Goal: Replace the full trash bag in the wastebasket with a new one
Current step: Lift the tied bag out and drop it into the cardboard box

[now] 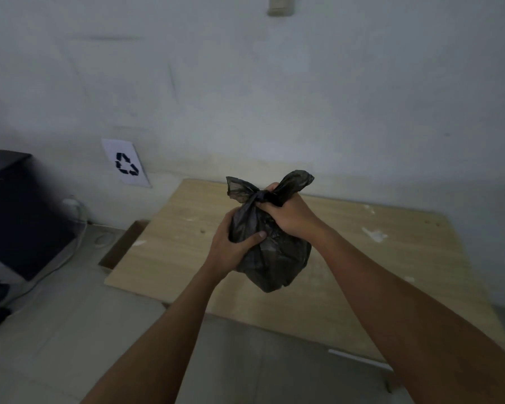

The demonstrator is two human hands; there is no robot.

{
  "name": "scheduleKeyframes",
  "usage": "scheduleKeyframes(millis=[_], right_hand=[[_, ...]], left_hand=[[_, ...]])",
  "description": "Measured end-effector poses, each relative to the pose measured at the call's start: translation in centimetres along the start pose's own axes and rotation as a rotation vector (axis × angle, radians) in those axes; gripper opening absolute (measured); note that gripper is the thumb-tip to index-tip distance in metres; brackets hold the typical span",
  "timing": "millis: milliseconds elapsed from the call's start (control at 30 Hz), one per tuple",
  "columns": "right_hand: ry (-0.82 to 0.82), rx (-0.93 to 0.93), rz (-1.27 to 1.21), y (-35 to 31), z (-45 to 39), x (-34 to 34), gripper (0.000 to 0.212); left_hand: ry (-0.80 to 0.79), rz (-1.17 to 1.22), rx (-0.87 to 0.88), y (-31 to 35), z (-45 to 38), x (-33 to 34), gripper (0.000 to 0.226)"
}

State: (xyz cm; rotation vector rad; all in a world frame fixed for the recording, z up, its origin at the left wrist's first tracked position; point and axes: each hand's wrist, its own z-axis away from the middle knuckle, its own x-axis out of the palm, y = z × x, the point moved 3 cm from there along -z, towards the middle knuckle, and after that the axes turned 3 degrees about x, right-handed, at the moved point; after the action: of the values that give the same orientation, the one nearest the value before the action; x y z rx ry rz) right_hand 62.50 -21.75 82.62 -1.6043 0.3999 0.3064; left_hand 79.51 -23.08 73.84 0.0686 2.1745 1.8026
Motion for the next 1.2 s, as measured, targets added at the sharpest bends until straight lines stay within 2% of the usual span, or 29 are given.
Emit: scheduleKeyframes(millis=[267,467,667,833,1033,1200], right_hand=[[-0.016,0.006,-0.012,-3.5,-12.9,14.0,0.026],[0.017,0.038,0.031,-6.6,-20.8,23.6,0.025],[0.141,0.097,-0.001,-9.4,-27.2,33.9,0.026],[0.185,0.155,-0.008,-12.2,-32.5,41.7,0.026],[0.205,0.208,-0.042,-13.0,-39.2,49.7,0.028],[0.192,0.274,-0.057,-11.0,-45.5,56.0,0.023]], left_hand=[[-0.022,-0.041,-0.049,-6.7,-9.0,-16.1,0.075],[-0.074,0.015,-0.072,-10.8,-14.8,-26.5,0.067],[-0.181,0.024,-0.048,-15.5,-20.7,-37.6,0.074],[-0.250,0.038,-0.064,-18.8,-24.5,-46.7,0.081],[-0.273,0.008,-0.073,-23.5,-29.6,-54.7,0.070],[-0.314,0.011,-0.128,-28.6,-34.2,-60.0,0.068]])
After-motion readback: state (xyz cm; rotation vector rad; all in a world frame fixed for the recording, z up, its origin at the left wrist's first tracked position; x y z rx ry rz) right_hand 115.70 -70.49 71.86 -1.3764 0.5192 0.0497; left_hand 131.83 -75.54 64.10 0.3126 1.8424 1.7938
